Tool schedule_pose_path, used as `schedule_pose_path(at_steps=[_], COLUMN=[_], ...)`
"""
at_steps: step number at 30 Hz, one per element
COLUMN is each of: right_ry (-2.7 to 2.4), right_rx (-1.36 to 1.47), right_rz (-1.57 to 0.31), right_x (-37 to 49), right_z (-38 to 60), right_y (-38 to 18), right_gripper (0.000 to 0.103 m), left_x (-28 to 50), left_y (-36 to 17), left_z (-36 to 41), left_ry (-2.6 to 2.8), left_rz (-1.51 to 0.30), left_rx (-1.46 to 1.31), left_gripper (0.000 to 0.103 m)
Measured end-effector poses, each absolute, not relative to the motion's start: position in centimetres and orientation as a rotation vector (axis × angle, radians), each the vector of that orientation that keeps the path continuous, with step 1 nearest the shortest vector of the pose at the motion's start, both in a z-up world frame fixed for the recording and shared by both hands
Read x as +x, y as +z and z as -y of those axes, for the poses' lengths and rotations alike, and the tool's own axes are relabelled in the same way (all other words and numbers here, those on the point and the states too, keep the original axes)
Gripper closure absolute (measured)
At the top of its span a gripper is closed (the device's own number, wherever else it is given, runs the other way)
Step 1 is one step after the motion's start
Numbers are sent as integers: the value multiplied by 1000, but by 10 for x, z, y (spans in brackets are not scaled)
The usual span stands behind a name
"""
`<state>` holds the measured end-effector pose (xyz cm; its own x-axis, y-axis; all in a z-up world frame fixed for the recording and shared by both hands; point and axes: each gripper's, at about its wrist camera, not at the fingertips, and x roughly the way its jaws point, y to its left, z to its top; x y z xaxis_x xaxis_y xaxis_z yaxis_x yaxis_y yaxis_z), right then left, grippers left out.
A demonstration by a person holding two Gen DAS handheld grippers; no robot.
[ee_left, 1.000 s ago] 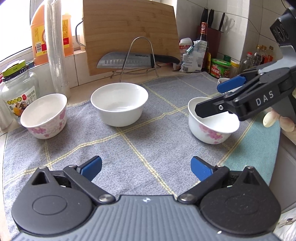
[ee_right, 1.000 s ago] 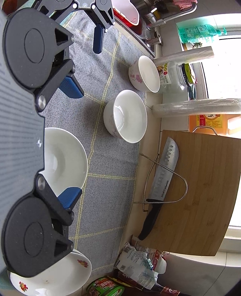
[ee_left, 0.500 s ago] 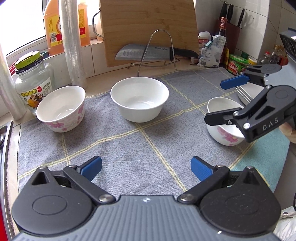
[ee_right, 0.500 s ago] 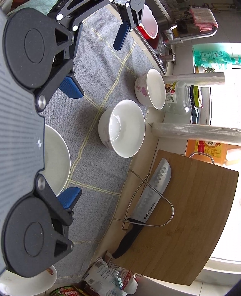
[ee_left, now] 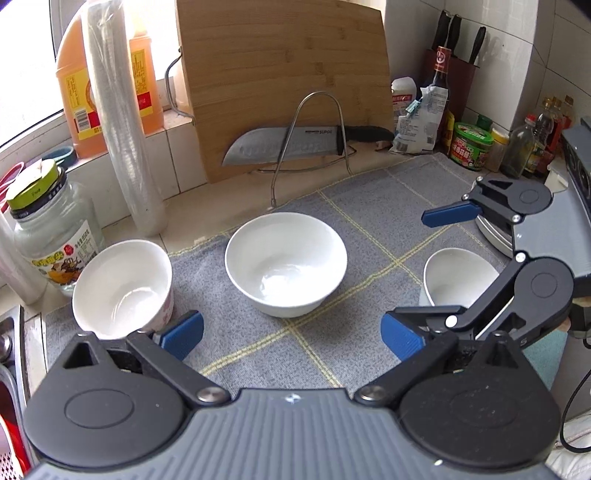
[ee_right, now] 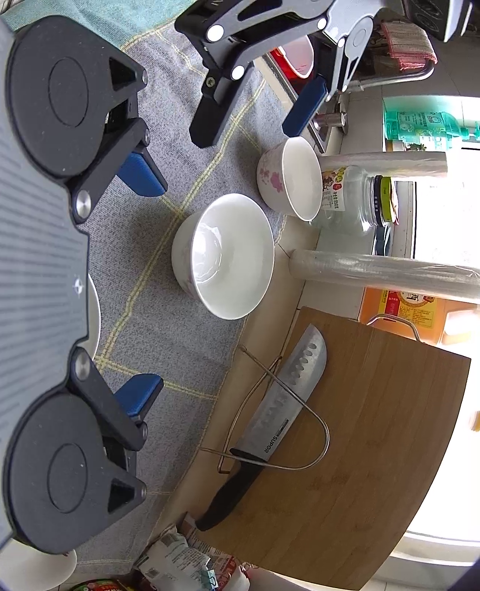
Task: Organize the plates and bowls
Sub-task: 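Close the left tool on the rim of the plain white bowl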
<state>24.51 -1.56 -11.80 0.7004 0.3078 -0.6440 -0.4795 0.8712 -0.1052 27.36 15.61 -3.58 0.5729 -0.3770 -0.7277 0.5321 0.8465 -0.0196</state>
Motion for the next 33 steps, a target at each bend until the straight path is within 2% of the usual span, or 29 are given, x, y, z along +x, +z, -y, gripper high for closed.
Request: schedule_pose_path(at_steps=[6, 18, 30, 33], right_ry=[441, 482, 493, 491], right_rx=[-309, -375, -383, -382], right_rz=[-662, -719, -757, -764], right_x=[256, 283, 303, 306], right_z=[0, -26, -39, -42], right_y=[-120, -133, -144, -146], right_gripper=[0, 0, 0, 1], left_x=[306, 372, 393, 395], left_y=[-38, -72, -82, -82], left_z=[-146, -135, -128, -127], left_ry=[-572, -608, -651, -653], left_rz=[-795, -945, -1004, -1012], left_rx=[202, 141, 139, 136], left_gripper=[1, 2, 3, 6])
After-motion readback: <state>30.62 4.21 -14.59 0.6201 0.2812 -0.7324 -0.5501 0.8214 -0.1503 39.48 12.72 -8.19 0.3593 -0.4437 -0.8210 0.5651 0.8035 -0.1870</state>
